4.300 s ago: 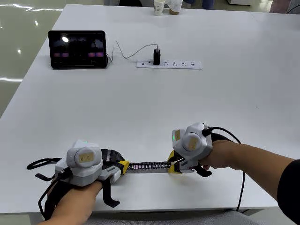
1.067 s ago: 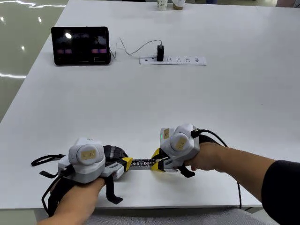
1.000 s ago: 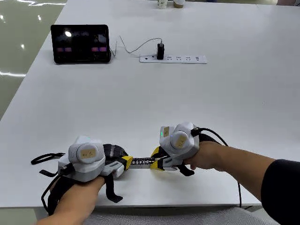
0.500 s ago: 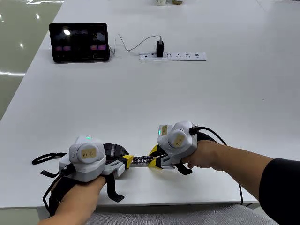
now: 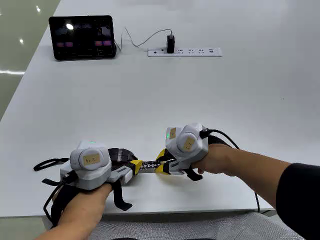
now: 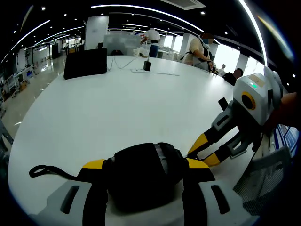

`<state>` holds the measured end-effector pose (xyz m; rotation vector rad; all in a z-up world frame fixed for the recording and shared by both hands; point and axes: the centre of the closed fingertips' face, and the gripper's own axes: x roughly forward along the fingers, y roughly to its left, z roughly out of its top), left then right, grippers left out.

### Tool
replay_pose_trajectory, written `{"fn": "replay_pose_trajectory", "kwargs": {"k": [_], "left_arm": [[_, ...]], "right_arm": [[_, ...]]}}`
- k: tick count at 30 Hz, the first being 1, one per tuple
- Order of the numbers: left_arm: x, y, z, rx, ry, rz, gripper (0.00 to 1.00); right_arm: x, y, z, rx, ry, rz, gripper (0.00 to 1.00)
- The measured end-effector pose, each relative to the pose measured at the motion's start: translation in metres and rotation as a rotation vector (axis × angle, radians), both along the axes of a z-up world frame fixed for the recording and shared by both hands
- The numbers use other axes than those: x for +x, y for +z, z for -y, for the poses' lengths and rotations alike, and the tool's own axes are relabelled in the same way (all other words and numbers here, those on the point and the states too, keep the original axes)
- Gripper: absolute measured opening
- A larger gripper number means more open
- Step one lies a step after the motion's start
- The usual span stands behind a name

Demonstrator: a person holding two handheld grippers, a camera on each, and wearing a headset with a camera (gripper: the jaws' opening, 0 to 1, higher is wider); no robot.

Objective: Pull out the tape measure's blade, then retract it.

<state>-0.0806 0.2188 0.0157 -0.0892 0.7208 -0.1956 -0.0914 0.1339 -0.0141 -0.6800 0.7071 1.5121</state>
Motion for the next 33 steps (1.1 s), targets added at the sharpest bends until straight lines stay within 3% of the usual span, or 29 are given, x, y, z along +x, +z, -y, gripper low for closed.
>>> {"fn": "replay_pose_trajectory", "kwargs": {"k": [33], "left_arm": [[0.001,0.001,-0.001,-0.021,0.004,0.005,0.59]], "right_arm": [[-0.004,-0.002,-0.02,0.004,-0.015,0.007,0.11]]}}
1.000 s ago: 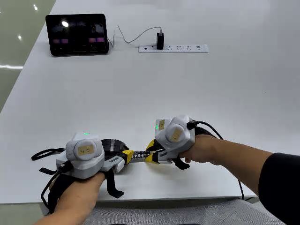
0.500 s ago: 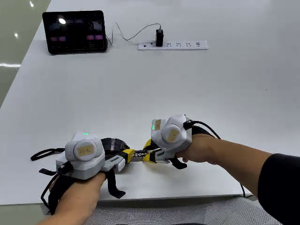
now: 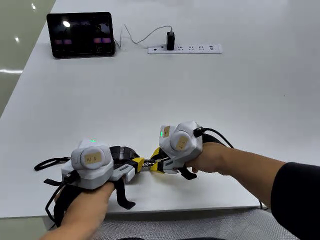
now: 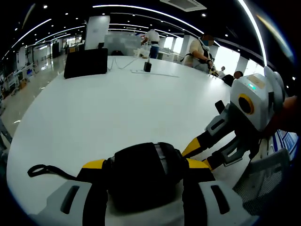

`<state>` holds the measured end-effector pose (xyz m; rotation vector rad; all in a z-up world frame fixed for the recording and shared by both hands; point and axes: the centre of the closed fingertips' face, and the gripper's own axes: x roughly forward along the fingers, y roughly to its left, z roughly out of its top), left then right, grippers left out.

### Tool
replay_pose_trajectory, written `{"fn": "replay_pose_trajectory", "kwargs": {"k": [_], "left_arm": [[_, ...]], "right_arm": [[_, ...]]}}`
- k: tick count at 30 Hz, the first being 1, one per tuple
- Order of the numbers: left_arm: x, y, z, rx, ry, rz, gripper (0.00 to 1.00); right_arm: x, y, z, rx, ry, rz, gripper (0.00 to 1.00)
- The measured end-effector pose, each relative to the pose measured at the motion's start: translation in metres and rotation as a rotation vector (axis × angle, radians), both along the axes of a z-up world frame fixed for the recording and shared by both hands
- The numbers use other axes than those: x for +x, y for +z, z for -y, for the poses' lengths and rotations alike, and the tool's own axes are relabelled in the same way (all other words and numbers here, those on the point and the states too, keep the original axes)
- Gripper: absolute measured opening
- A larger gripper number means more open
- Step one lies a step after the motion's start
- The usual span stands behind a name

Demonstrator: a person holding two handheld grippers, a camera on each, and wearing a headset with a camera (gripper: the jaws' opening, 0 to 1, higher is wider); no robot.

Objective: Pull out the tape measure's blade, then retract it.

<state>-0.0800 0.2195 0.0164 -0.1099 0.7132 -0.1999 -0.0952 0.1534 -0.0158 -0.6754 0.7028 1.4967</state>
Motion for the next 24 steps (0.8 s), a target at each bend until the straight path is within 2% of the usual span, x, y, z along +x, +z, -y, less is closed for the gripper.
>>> {"fn": "replay_pose_trajectory", "kwargs": {"k": [24], "left_arm": [[0.001,0.0,0.0,-0.012,0.004,0.003,0.59]], "right_arm": [[-0.002,0.002,-0.016,0.02,0.024,-0.013,0.11]]}}
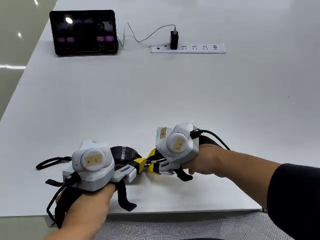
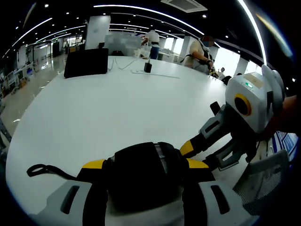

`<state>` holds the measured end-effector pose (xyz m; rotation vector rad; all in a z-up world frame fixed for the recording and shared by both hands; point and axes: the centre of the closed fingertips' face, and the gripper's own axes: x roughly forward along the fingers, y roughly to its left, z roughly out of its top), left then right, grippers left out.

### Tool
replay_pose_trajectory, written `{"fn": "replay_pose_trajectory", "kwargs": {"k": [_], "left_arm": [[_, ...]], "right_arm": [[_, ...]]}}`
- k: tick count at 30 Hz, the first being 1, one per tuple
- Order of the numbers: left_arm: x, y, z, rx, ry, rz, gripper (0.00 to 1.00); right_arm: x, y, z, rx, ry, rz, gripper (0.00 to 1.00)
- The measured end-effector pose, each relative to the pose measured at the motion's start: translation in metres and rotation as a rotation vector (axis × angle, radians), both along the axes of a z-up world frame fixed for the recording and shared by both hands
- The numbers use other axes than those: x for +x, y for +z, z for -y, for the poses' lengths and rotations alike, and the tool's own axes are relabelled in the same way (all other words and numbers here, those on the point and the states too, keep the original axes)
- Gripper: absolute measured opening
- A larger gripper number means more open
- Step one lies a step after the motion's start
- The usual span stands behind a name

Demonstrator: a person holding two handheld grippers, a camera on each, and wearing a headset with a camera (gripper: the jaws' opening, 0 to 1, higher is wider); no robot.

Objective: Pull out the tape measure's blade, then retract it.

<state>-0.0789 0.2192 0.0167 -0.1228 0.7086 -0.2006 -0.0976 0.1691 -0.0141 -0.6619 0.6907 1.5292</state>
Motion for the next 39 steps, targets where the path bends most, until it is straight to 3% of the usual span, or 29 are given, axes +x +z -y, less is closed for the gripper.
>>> {"fn": "replay_pose_trajectory", "kwargs": {"k": [27,39], "left_arm": [[0.0,0.0002,-0.0016,-0.009,-0.004,0.006,0.59],[0.0009,0.0008,-0.0014,-0.002,-0.014,0.02,0.61]], "right_arm": [[-0.0023,-0.0007,-0.0088,-0.005,0.017,-0.012,0.11],[-0.003,-0.0013,-0.0091,-0.015,-0.008,-0.005,0.12]]}}
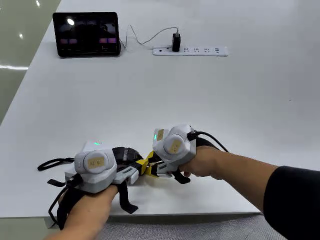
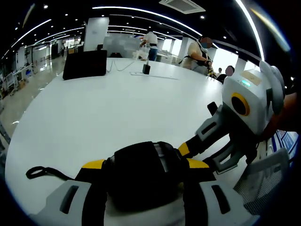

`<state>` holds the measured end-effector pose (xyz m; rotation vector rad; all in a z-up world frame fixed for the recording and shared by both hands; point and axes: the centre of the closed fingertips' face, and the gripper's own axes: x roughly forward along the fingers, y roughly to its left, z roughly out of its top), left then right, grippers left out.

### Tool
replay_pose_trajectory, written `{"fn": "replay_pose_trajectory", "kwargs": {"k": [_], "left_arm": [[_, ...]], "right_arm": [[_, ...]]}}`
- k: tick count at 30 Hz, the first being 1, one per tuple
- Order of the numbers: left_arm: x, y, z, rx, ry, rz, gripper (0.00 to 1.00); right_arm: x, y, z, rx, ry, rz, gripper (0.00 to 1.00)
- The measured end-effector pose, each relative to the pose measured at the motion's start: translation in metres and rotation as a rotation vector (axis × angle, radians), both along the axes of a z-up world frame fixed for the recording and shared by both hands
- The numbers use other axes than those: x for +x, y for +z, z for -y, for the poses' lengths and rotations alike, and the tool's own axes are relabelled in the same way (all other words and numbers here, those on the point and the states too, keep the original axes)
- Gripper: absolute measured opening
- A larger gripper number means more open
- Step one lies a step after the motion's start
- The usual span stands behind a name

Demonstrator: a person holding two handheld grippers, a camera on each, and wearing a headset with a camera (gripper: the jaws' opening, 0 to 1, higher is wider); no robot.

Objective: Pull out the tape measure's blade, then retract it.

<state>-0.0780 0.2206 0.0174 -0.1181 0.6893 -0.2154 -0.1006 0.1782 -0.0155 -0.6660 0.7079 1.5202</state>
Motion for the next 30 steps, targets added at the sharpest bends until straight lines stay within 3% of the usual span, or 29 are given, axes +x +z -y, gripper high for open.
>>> {"fn": "replay_pose_trajectory", "kwargs": {"k": [8,18,30], "left_arm": [[0.0,0.0,0.0,-0.007,-0.015,0.008,0.62],[-0.003,0.002,-0.001,-0.028,-0.027,-0.027,0.61],[-0.002,0.012,-0.011,-0.018,-0.081,-0.015,0.67]], "right_arm": [[0.0,0.0,0.001,-0.003,-0.024,0.014,0.13],[0.003,0.008,0.007,0.002,-0.051,0.032,0.16],[0.006,0.023,0.032,0.023,-0.091,0.046,0.15]]}}
